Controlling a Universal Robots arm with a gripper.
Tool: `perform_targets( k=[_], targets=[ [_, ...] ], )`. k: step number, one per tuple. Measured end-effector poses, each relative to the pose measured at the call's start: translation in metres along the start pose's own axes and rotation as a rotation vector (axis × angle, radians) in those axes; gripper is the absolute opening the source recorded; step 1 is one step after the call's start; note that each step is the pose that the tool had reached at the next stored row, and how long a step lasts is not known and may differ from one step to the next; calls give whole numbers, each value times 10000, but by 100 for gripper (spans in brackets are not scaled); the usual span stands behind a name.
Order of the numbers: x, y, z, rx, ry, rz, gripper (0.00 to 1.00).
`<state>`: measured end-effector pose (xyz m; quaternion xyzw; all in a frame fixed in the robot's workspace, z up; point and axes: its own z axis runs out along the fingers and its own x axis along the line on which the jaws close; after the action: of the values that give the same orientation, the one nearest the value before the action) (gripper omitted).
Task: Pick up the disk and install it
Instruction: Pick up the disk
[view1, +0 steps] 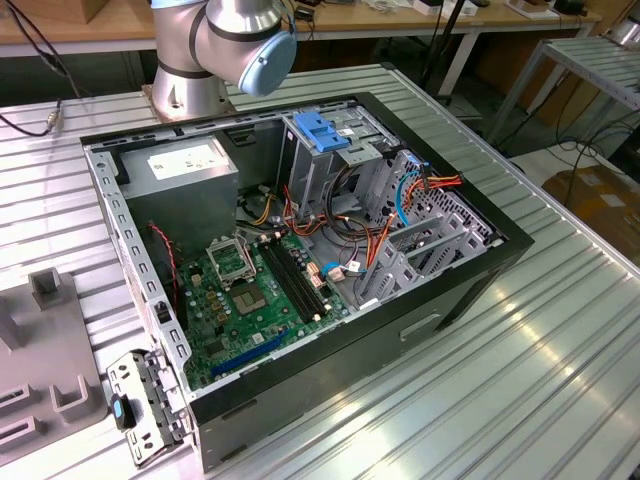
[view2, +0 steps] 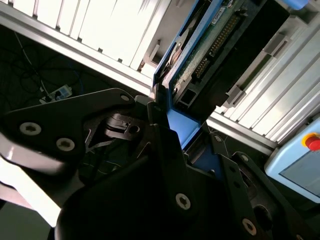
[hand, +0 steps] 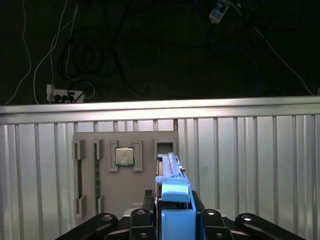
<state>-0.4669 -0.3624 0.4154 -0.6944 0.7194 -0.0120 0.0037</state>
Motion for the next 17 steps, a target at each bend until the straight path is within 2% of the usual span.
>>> perform_targets(
  k=[17],
  targets=[
    [1,-2,-71,-2,1,0,37]
  ],
)
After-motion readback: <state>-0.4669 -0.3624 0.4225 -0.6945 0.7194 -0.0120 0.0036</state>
